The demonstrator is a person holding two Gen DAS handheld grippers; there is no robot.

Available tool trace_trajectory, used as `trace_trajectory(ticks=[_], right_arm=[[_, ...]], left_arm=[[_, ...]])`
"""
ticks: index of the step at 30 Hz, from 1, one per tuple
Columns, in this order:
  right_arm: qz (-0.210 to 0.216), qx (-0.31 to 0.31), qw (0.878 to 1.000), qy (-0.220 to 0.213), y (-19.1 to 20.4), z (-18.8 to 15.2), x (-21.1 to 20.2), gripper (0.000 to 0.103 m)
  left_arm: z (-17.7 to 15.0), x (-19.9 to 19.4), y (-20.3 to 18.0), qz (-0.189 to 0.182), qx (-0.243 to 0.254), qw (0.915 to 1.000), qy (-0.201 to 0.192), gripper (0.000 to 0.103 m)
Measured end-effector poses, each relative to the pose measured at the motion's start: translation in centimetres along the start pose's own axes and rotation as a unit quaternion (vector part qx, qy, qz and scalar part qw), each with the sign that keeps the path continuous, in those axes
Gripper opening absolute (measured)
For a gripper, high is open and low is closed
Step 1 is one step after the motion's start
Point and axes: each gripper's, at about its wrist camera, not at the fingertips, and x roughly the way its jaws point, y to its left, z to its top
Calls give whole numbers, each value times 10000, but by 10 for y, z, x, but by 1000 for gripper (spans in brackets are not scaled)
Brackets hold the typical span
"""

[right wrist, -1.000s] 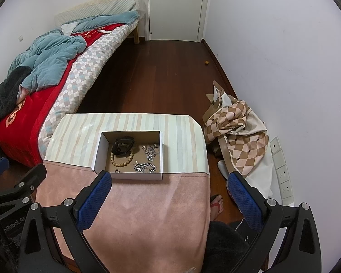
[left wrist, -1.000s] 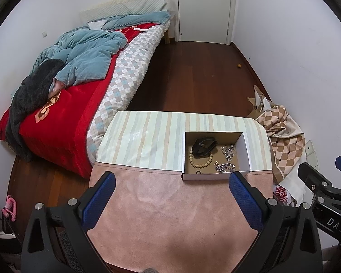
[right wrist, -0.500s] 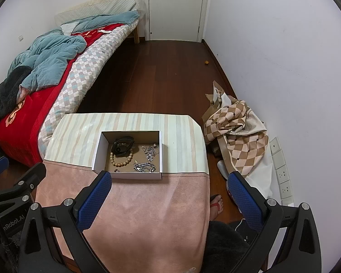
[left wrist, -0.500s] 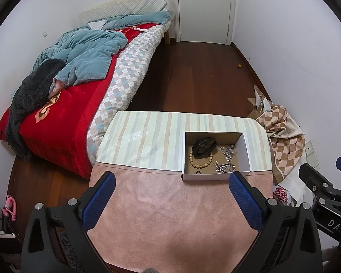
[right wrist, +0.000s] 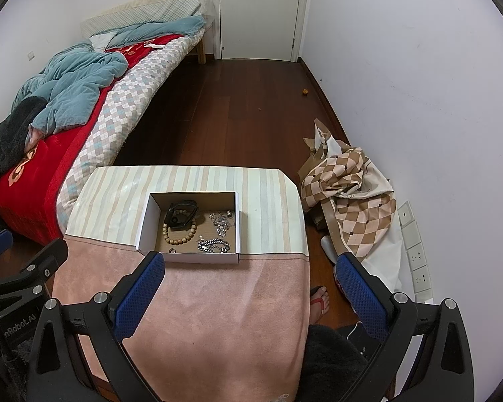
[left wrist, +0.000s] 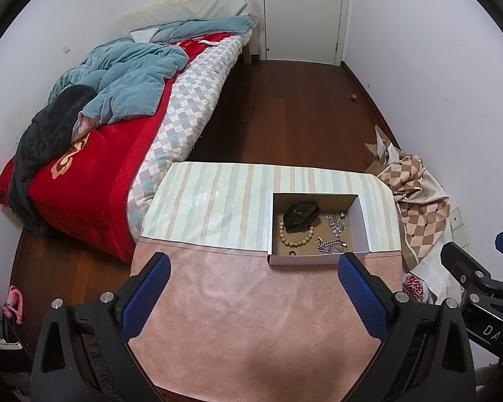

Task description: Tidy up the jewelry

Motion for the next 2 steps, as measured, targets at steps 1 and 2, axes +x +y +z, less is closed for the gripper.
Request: trace_trajectory(ticks=[1, 2], right_arm=[[2, -5, 10000, 6, -1, -1, 0, 103], [2, -3, 10000, 11, -1, -1, 0, 103]], left_arm=[[0, 0, 1, 10, 5, 10000, -9, 102], [0, 1, 1, 6, 7, 10000, -9, 102]])
